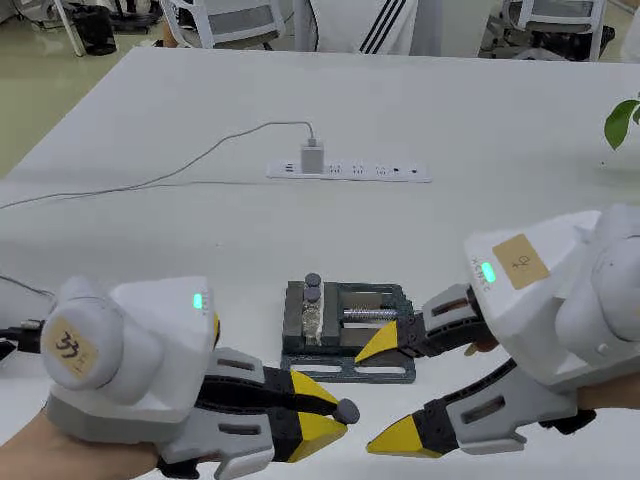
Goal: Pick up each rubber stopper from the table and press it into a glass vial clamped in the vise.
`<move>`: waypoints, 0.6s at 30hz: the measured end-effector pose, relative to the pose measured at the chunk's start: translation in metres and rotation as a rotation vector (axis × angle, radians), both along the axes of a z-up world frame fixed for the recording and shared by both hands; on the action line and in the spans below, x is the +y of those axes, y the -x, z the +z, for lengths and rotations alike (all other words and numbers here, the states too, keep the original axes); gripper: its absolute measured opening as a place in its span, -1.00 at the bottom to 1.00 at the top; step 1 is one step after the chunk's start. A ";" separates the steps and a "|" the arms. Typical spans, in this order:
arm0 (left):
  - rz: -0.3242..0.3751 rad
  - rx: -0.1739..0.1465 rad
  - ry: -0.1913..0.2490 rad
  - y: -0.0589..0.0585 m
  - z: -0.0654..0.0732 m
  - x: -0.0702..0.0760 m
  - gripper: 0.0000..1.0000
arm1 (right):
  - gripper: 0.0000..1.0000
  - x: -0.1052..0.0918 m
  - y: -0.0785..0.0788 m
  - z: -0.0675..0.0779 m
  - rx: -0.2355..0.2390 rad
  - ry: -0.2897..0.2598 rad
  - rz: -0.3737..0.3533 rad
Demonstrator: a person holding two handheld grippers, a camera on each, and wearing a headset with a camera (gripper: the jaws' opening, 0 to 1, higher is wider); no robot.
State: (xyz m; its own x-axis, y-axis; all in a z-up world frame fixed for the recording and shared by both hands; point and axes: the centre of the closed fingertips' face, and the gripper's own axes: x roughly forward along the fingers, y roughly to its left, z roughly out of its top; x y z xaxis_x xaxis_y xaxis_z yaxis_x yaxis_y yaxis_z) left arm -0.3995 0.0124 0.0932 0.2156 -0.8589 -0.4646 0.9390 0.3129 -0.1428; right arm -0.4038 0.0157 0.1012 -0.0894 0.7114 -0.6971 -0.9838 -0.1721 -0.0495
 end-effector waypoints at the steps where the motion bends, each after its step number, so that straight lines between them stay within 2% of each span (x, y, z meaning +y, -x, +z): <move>1: -0.015 -0.009 -0.023 0.000 -0.002 0.000 -0.94 | -0.45 0.000 -0.001 -0.002 -0.001 0.004 0.001; 9: -0.058 -0.029 -0.060 -0.002 -0.003 -0.003 -0.94 | -0.65 -0.001 0.001 -0.009 0.008 0.032 0.010; 18: -0.067 -0.025 -0.057 -0.003 -0.003 -0.006 -0.94 | -0.73 0.001 0.004 -0.008 0.016 0.028 0.020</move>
